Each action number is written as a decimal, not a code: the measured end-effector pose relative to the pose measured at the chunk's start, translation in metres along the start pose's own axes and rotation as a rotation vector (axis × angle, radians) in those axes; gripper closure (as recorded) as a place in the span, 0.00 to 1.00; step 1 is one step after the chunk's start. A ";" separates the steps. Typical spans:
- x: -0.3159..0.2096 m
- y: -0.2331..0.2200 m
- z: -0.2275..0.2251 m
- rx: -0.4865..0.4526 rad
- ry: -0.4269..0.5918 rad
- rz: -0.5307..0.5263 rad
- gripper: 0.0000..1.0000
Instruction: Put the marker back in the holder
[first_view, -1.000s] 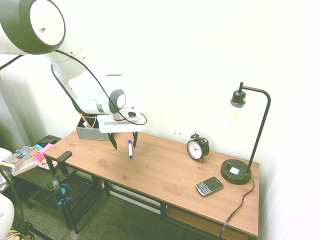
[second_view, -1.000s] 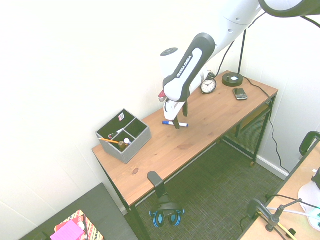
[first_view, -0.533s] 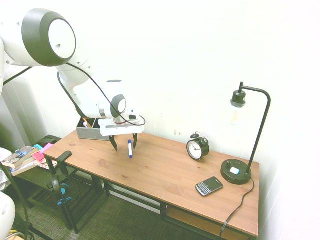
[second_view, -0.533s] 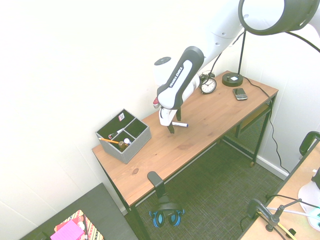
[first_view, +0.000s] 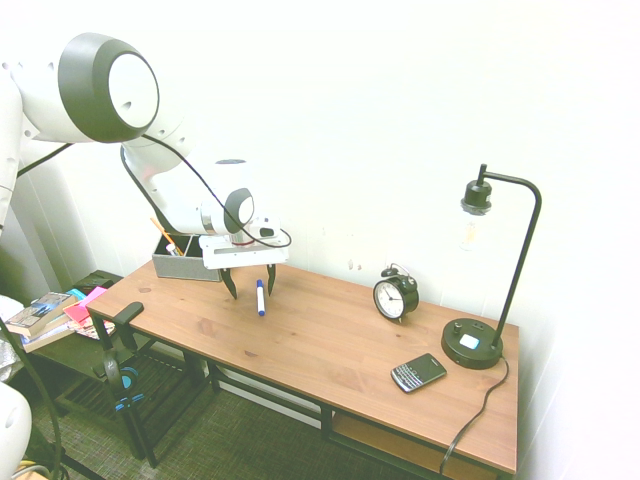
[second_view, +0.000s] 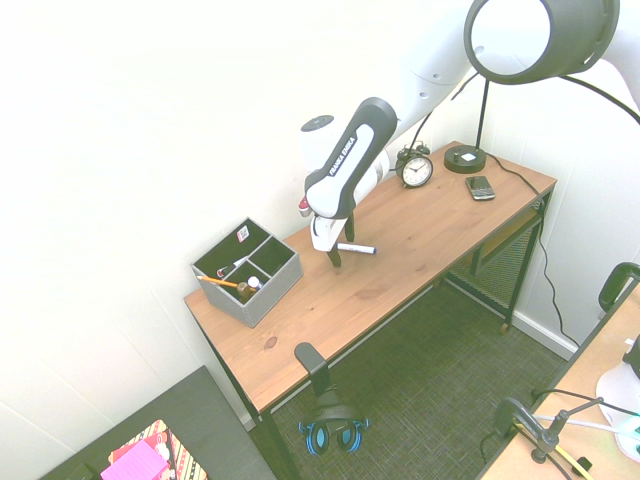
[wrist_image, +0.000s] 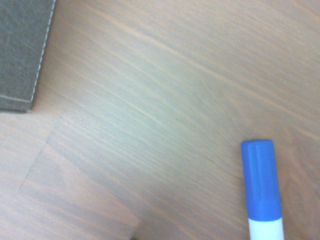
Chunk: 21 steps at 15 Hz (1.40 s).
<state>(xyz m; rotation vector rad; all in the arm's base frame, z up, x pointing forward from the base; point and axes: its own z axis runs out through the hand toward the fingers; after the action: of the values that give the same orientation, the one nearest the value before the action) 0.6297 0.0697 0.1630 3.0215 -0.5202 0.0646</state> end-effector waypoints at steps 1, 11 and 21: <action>0.001 0.001 0.000 0.001 -0.002 0.004 1.00; 0.002 0.005 0.002 0.001 -0.021 0.029 1.00; 0.004 0.012 0.000 0.007 -0.039 0.084 1.00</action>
<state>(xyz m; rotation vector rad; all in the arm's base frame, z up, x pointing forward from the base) 0.6300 0.0571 0.1638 3.0125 -0.6516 0.0131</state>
